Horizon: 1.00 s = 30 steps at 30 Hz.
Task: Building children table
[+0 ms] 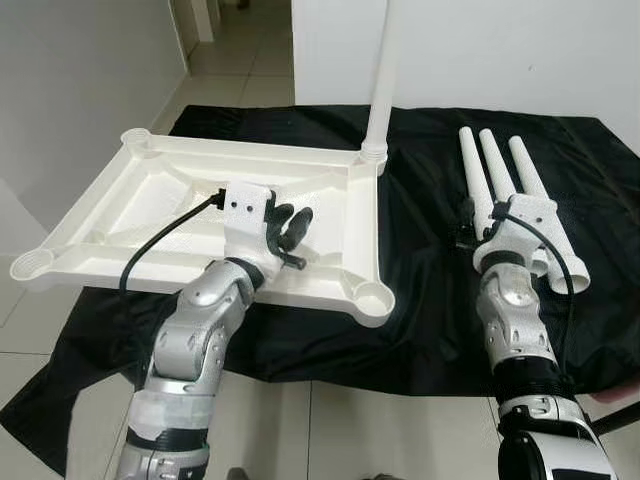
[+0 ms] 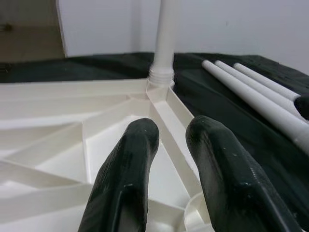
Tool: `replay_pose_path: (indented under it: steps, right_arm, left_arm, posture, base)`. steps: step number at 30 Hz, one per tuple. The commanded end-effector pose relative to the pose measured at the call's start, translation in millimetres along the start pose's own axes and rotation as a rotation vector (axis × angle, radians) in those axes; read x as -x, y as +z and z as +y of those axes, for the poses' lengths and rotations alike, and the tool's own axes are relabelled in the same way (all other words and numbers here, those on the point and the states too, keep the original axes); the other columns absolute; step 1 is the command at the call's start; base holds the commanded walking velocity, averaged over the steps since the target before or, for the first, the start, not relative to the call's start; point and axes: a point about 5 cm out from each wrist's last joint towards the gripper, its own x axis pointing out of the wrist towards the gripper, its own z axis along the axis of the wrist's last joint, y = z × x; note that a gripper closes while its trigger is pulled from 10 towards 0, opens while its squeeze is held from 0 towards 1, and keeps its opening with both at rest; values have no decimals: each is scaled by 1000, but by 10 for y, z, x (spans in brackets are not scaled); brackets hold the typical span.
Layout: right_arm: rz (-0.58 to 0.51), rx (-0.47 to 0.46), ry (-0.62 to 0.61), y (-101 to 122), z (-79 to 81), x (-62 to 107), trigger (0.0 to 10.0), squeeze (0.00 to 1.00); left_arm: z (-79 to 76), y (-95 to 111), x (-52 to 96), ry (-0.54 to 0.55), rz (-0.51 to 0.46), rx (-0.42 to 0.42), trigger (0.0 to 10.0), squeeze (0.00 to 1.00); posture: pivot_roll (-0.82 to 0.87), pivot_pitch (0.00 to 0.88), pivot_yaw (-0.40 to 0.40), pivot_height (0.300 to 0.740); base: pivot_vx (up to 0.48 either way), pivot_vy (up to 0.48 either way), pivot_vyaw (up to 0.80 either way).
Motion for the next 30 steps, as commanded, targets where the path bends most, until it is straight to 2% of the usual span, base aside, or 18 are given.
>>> replay_pose_path:
  steps: [1,4,10,11,12,15,23,30]
  right_arm:
    - [7,-7,-18,-10,-15,-16,10000,0]
    - [45,29,-47,-113,-61,17,10000,0]
    - [82,39,-72,-188,-93,25,10000,0]
    - [82,39,-72,-188,-93,25,10000,0]
    - [90,41,-76,-202,-123,9,10000,0]
    - [92,42,-78,-204,-134,1,10000,0]
    - [115,39,-81,-210,-187,-72,10000,0]
    - [143,21,-18,-213,-103,-148,10000,0]
  left_arm:
    - [17,-5,-18,23,2,-24,10000,0]
    - [42,34,-19,36,-32,-55,10000,0]
    - [79,54,-47,45,-41,-99,10000,0]
    - [79,54,-47,45,-41,-99,10000,0]
    - [100,135,-102,58,-75,-44,10000,0]
    - [106,160,-120,64,-86,-32,10000,0]
    - [18,98,-154,41,-61,-80,10000,0]
    - [-49,138,-101,27,-64,-101,10000,0]
  posture:
    - [-61,14,19,740]
    - [-56,25,10,740]
    - [-45,44,6,740]
    - [-45,44,6,740]
    - [-39,58,2,740]
    - [-37,61,1,740]
    - [-25,82,10,740]
    - [3,113,32,740]
  base:
    - [0,0,0]
    - [0,0,0]
    - [0,0,0]
    - [0,0,0]
    - [0,0,0]
    - [0,0,0]
    - [0,0,0]
    - [0,0,0]
